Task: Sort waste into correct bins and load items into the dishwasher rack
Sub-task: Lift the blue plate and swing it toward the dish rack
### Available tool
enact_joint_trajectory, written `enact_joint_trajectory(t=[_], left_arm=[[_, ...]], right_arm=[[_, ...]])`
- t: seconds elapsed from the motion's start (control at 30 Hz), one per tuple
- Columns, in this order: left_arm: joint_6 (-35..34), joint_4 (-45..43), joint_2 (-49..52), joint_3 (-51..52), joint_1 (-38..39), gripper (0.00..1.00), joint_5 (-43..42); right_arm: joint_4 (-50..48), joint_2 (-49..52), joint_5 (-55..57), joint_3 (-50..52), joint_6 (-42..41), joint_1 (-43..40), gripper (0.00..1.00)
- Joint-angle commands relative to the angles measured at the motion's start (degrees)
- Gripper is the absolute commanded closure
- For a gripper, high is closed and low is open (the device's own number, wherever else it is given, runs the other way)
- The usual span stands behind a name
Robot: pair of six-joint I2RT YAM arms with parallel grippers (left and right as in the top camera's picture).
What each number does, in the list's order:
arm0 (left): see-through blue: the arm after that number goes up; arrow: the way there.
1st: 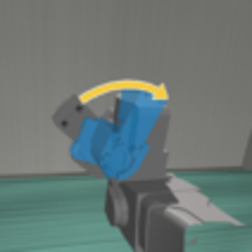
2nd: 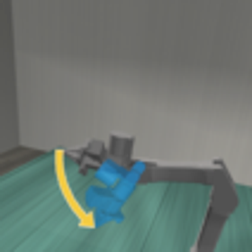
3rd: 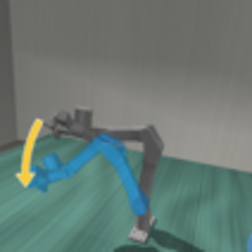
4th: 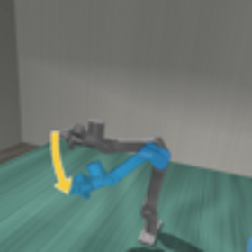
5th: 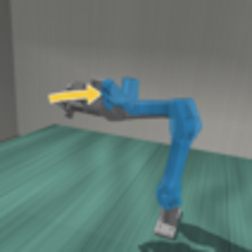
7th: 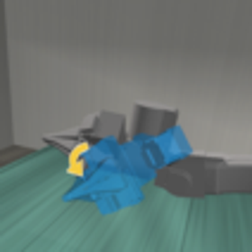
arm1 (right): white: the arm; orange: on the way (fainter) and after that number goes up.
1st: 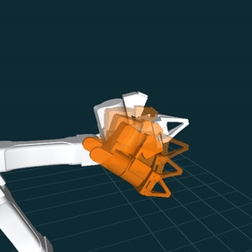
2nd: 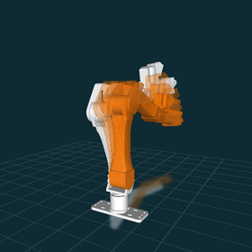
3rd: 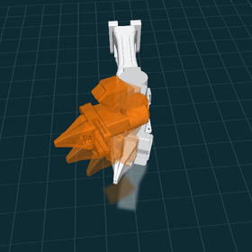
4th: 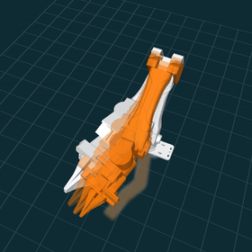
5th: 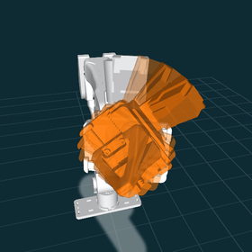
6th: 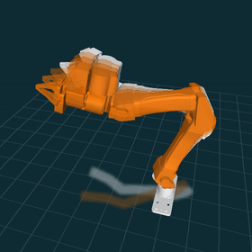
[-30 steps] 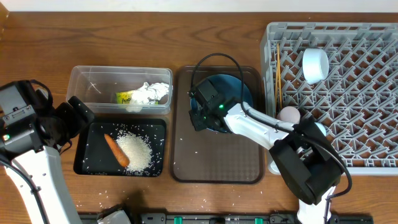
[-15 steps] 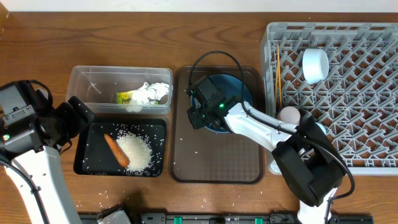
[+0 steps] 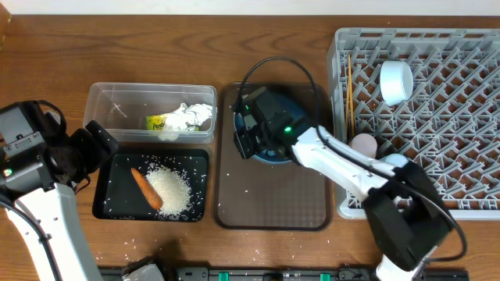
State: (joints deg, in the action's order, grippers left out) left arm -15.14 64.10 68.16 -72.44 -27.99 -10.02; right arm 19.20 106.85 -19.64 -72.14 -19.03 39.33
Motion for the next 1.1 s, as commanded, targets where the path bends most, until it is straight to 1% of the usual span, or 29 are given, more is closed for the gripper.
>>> enact_joint_trajectory(t=[0.0,0.17,0.3,0.5,0.73,0.9,1.07], left_arm=[[0.5,0.1,0.3,0.0,-0.3,0.04,1.0],[0.5,0.1,0.3,0.0,-0.3,0.04,1.0],[0.5,0.1,0.3,0.0,-0.3,0.04,1.0],[0.5,0.1,0.3,0.0,-0.3,0.04,1.0],[0.5,0.1,0.3,0.0,-0.3,0.04,1.0],[0.5,0.1,0.3,0.0,-0.3,0.04,1.0],[0.5,0.1,0.3,0.0,-0.3,0.04,1.0]], right_arm=[[-1.3,-3.4,-12.3,0.9,-1.7,-2.0,0.99],[-4.0,-8.2,-23.3,0.9,-1.7,-5.0,0.99],[-5.6,-12.3,-29.9,0.9,-1.7,-7.9,0.99],[-7.8,-17.2,-35.6,0.9,-1.7,-12.1,0.99],[-8.1,-19.3,-42.6,0.9,-1.8,-18.4,0.99],[-8.3,-20.0,-51.8,0.9,-4.3,-26.2,0.99],[-9.3,-21.2,-59.5,0.9,-7.2,-37.4,0.99]])
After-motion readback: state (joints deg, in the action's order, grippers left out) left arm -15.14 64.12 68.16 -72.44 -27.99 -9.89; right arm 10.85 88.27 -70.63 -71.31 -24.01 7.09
